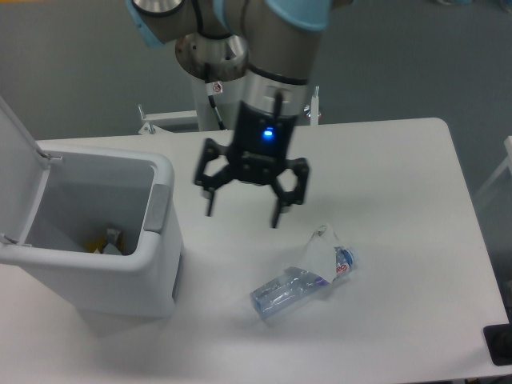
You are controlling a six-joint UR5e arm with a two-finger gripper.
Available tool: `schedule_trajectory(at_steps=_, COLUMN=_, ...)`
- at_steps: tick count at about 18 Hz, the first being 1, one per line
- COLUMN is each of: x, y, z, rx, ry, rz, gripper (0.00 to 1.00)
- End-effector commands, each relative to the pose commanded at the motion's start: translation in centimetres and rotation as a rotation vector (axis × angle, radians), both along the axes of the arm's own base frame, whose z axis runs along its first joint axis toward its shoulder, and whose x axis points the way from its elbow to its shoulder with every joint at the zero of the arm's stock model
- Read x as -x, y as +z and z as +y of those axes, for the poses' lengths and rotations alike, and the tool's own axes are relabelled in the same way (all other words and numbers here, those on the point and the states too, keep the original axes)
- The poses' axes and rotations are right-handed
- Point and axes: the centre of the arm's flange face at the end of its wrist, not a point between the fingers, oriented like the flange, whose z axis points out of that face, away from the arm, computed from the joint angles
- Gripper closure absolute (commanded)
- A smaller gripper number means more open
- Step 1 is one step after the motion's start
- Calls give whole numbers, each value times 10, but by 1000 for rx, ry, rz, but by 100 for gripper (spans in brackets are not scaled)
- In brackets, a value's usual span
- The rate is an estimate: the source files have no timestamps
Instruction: Open the trash can
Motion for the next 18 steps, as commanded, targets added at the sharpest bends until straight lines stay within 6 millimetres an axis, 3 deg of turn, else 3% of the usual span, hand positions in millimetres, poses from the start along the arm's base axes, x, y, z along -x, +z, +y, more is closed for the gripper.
schedule_trajectory(at_steps=6, x=74, y=-82, z=-18, rx=303, ry=-132, rz=151, gripper=0)
schedule_trajectory(at_steps=10, x=98, y=-94, z=-16, rx=386, ry=-152, rz=191, gripper=0)
schedule_trajectory(at_steps=15, x=102, y=-102, z=-30, rx=556, ry=-364, rz=249, gripper=0)
schedule_trajectory(at_steps=18, x=103, y=-105, z=-34, rx=616, ry=-403, rz=253, gripper=0)
